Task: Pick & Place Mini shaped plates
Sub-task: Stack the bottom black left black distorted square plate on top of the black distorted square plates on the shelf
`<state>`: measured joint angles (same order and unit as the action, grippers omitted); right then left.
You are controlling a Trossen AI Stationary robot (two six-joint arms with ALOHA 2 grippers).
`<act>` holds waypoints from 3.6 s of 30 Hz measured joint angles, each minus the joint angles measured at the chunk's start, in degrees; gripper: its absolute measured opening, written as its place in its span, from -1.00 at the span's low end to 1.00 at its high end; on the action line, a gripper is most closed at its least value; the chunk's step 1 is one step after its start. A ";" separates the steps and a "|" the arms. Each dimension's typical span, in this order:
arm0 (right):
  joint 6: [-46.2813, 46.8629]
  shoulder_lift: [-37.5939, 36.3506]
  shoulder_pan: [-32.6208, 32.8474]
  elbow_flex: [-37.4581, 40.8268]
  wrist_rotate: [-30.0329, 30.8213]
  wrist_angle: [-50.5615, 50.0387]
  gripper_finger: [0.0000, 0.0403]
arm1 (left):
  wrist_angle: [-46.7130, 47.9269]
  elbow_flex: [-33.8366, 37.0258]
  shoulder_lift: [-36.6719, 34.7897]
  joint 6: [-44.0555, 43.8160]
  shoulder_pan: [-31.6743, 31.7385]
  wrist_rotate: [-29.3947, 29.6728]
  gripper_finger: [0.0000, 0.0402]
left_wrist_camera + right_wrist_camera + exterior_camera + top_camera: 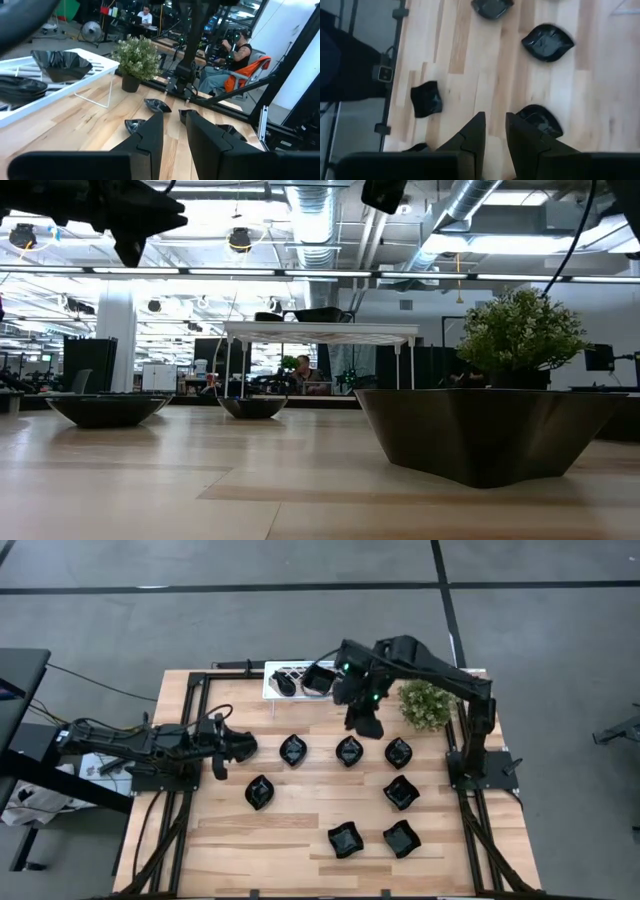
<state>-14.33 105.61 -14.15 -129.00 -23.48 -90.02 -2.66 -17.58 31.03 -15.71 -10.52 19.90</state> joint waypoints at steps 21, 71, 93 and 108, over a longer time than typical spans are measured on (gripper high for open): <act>20.89 0.26 20.43 21.74 4.72 11.85 -0.65 | 7.87 0.00 -5.16 -1.14 0.00 -3.20 -0.57; 34.80 0.69 34.33 47.64 16.01 41.62 -0.26 | 8.20 0.00 -5.18 -1.24 0.00 -11.01 -0.57; 28.72 1.61 32.65 51.35 15.32 50.80 -0.22 | 8.15 0.00 -5.16 -1.24 0.00 -11.02 -0.57; 26.41 6.68 32.47 51.32 10.80 52.04 -0.23 | 7.87 0.00 -5.16 -1.24 0.02 -11.04 -0.57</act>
<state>12.09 112.28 18.33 -77.67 -12.68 -37.98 5.21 -17.58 25.87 -16.95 -10.50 8.86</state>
